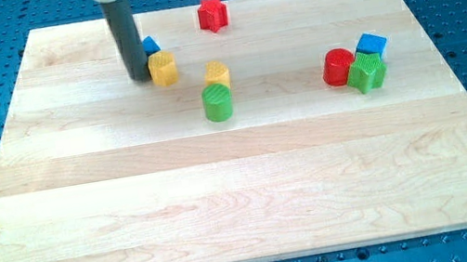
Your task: Push the yellow hexagon close to the blue triangle
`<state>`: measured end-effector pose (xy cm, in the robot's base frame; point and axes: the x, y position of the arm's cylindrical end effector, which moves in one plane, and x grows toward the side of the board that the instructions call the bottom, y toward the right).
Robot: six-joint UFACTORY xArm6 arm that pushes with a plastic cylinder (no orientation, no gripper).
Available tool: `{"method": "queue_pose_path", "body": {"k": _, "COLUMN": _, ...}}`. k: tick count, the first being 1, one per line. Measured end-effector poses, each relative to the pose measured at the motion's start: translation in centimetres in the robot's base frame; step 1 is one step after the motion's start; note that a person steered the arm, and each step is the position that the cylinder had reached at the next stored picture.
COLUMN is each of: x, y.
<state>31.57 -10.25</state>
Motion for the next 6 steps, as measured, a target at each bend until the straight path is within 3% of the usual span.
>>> {"method": "queue_pose_path", "body": {"k": 1, "x": -1.5, "y": -1.4}}
{"method": "queue_pose_path", "body": {"k": 3, "x": -3.0, "y": 3.7}}
{"method": "queue_pose_path", "body": {"k": 4, "x": -1.7, "y": -3.7}}
{"method": "queue_pose_path", "body": {"k": 6, "x": 5.7, "y": 2.7}}
